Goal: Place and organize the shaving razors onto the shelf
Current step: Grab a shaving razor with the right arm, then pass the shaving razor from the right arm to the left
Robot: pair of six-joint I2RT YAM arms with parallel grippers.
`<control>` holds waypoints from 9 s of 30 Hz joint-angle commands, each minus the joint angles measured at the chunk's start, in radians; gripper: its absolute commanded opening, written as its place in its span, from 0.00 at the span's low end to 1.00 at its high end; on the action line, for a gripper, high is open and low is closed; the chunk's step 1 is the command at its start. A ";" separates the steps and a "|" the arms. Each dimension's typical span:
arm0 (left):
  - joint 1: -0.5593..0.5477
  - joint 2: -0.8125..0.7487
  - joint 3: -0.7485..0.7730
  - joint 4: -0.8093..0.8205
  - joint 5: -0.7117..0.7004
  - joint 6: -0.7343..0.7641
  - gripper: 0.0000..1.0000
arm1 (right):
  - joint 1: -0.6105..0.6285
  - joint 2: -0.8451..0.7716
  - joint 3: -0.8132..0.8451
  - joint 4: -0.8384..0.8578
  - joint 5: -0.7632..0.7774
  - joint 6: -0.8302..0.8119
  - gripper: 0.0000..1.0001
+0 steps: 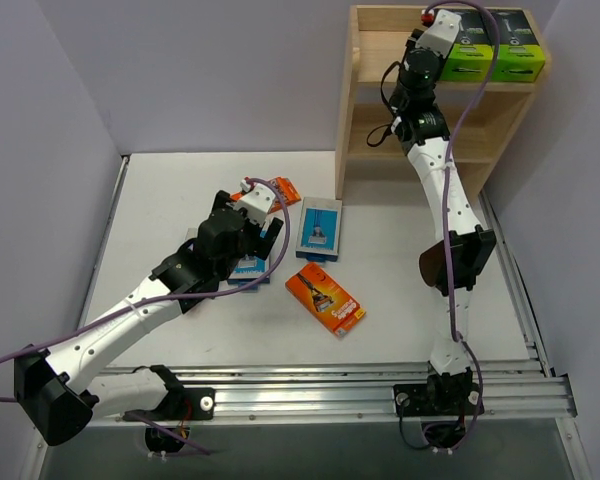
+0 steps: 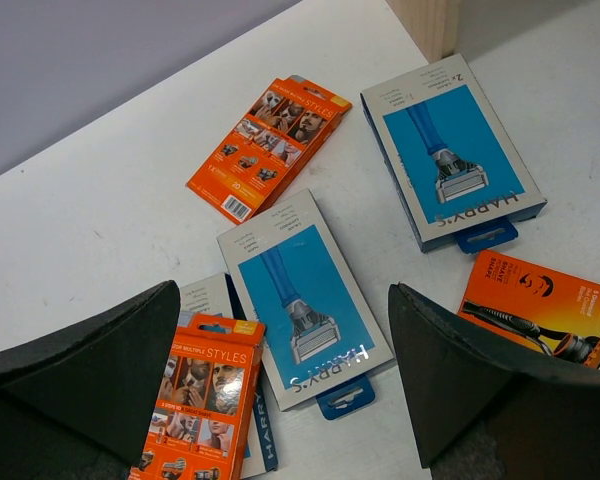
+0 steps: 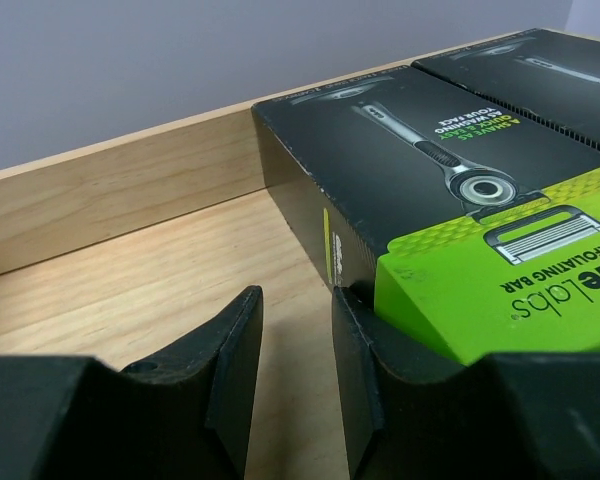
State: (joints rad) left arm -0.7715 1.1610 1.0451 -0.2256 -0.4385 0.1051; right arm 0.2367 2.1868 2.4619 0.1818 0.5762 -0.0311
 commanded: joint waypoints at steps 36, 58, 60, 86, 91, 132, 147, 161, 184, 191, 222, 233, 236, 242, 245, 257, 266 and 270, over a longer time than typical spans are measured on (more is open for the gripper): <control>0.001 -0.006 0.035 0.006 -0.034 0.001 0.94 | 0.030 -0.160 -0.153 0.154 -0.141 -0.026 0.48; 0.014 -0.095 -0.005 0.055 -0.149 0.068 0.94 | 0.248 -0.772 -0.808 0.222 -0.116 -0.049 0.52; 0.014 -0.121 -0.017 0.083 -0.166 0.085 0.94 | 0.321 -0.850 -0.921 0.191 -0.102 -0.040 0.52; -0.103 -0.428 -0.223 0.025 -0.276 0.034 0.94 | 0.897 -0.980 -1.764 0.255 0.108 0.832 0.50; -0.100 -0.451 -0.253 0.098 -0.373 0.061 0.94 | 0.897 -0.886 -1.769 0.343 0.065 0.888 0.49; -0.155 -0.601 -0.270 0.109 -0.374 0.070 0.94 | 0.713 -0.141 -1.311 0.737 -0.605 1.099 0.58; -0.181 -0.621 -0.283 0.117 -0.387 0.085 0.94 | 0.743 -0.027 -1.201 0.656 -0.619 1.148 0.56; -0.195 -0.630 -0.281 0.111 -0.378 0.088 0.94 | 0.767 0.047 -1.127 0.628 -0.622 1.203 0.56; -0.218 -0.627 -0.280 0.103 -0.375 0.093 0.94 | 0.759 0.128 -1.025 0.473 -0.581 1.237 0.52; -0.224 -0.615 -0.283 0.101 -0.370 0.094 0.94 | 0.736 0.137 -1.025 0.493 -0.581 1.252 0.47; -0.226 -0.583 -0.287 0.112 -0.405 0.125 0.94 | 0.648 -0.254 -1.399 0.893 -0.676 1.122 0.00; -0.221 -0.541 -0.255 0.051 -0.287 0.059 0.94 | 0.520 -0.649 -1.735 0.832 -0.765 0.936 0.00; -0.218 -0.486 -0.221 0.019 -0.179 0.012 0.94 | 0.486 -0.738 -1.828 0.831 -0.797 0.930 0.00; -0.183 -0.406 -0.137 -0.020 0.123 -0.120 0.94 | 0.375 -1.011 -1.998 0.785 -0.868 0.893 0.00; -0.146 -0.391 -0.116 -0.018 0.289 -0.180 0.94 | 0.311 -1.128 -2.067 0.757 -0.909 0.878 0.00; 0.158 -0.304 -0.201 0.100 0.892 -0.381 0.94 | 0.125 -1.369 -2.190 0.795 -1.157 0.888 0.00; 0.176 -0.201 -0.192 0.146 1.011 -0.381 0.94 | 0.099 -1.337 -2.244 1.088 -1.288 1.022 0.00; 0.176 -0.179 -0.175 0.100 0.973 -0.345 0.94 | 0.095 -1.335 -2.249 1.163 -1.320 1.063 0.00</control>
State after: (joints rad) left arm -0.6006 0.9733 0.8364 -0.1505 0.5171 -0.2695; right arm 0.3401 0.8585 0.2073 1.1431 -0.6777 0.9749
